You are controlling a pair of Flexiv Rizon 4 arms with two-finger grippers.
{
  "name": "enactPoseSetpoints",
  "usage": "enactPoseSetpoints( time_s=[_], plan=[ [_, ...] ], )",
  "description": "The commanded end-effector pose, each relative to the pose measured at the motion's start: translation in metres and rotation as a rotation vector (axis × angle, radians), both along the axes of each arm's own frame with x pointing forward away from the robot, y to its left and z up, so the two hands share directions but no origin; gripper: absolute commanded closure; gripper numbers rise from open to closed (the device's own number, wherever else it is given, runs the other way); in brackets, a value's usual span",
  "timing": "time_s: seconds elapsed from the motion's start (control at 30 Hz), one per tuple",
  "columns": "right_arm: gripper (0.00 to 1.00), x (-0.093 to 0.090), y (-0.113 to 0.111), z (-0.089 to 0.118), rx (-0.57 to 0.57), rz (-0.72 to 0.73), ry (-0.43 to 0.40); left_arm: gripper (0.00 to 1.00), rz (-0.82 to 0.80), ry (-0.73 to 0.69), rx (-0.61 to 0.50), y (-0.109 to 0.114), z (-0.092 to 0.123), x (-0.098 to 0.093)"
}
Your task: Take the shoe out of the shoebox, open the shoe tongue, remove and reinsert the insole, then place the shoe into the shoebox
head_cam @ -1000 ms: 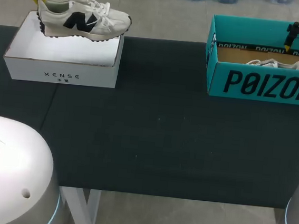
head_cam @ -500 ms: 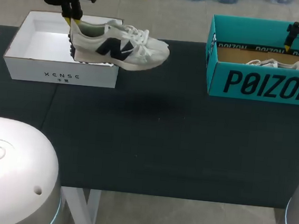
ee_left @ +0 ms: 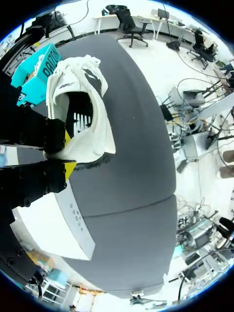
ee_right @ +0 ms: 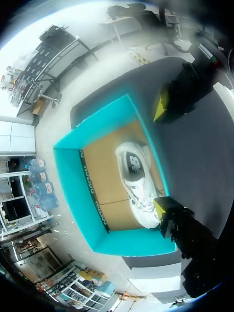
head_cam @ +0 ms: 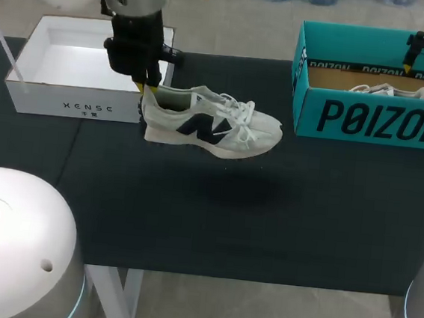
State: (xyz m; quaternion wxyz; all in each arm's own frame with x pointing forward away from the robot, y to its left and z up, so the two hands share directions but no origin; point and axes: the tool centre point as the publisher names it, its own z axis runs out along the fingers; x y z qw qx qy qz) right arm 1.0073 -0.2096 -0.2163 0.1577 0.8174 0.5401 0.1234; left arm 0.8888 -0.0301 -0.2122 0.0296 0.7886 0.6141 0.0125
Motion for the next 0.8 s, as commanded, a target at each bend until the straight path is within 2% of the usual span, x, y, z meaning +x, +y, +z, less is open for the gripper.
enactPoseSetpoints(
  time_s=[0.03,0.37,0.8],
  plan=[
    [0.0,0.0,0.0,-0.001,-0.001,-0.002,-0.001,1.0,0.0,-0.24,-0.059,-0.016,-0.016,-0.012],
    [0.0,0.0,0.0,-0.001,-0.001,-0.002,-0.001,1.0,-0.01,-0.197,-0.063,-0.044,-0.053,-0.032],
    [0.0,0.0,0.0,-0.001,-0.001,-0.002,-0.001,1.0,0.005,-0.146,-0.06,-0.059,-0.094,-0.051]
  ],
)
